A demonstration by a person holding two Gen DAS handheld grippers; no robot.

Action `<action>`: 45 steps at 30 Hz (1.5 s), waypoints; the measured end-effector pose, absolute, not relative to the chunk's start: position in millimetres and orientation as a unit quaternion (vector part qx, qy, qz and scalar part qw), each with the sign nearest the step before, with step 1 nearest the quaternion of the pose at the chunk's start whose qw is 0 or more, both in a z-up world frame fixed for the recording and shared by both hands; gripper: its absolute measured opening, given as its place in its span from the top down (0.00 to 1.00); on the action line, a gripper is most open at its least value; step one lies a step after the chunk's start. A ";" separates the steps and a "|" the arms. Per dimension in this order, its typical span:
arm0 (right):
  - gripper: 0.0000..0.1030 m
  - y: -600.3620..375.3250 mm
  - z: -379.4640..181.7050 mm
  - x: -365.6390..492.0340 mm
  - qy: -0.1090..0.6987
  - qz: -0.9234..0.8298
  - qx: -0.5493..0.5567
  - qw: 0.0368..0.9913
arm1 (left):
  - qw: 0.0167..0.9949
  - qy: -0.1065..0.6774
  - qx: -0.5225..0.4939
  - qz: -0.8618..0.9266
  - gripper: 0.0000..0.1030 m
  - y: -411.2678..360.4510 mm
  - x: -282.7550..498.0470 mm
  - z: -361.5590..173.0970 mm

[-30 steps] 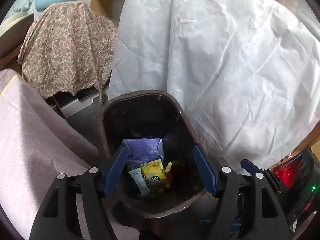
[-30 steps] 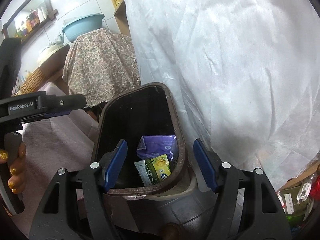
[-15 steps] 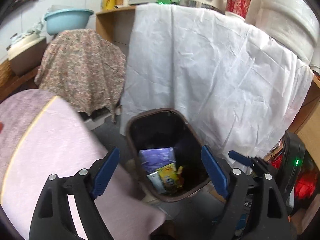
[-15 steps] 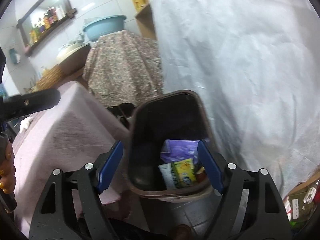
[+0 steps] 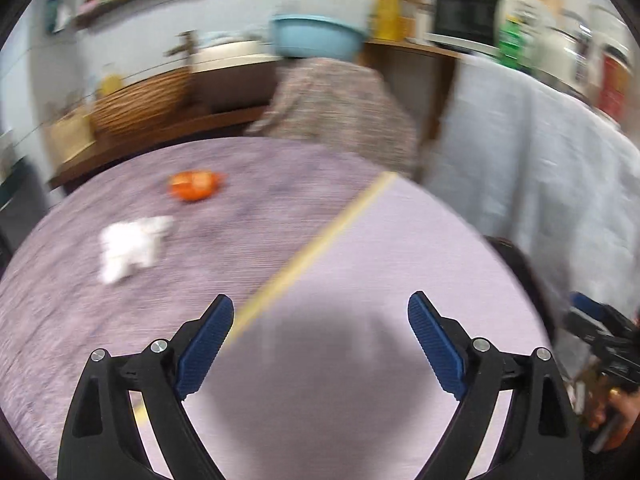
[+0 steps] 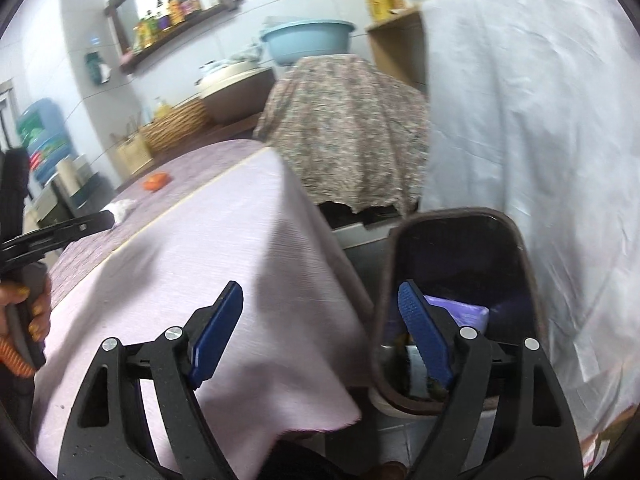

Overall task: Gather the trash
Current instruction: 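Grasp the white tissue with the left tool while the right tool grasps the orange peel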

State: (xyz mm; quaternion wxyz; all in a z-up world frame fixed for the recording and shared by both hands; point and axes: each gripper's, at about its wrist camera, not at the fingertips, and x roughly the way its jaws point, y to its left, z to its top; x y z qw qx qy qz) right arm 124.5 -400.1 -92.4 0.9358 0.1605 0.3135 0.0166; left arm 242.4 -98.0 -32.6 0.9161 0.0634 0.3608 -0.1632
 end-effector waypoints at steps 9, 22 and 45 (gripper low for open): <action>0.23 -356.0 -62.1 133.2 0.306 0.060 0.116 0.943 | 0.926 0.377 0.001 -0.019 0.16 17.8 314.1 -44.4; 0.23 -308.0 -34.7 164.6 0.307 0.127 0.072 0.941 | 0.913 0.407 -0.008 -0.040 0.63 11.1 360.6 -59.9; 0.23 -106.9 -36.6 442.9 0.415 0.208 0.018 0.886 | 0.934 0.346 -0.069 -0.056 0.68 31.4 276.4 -19.3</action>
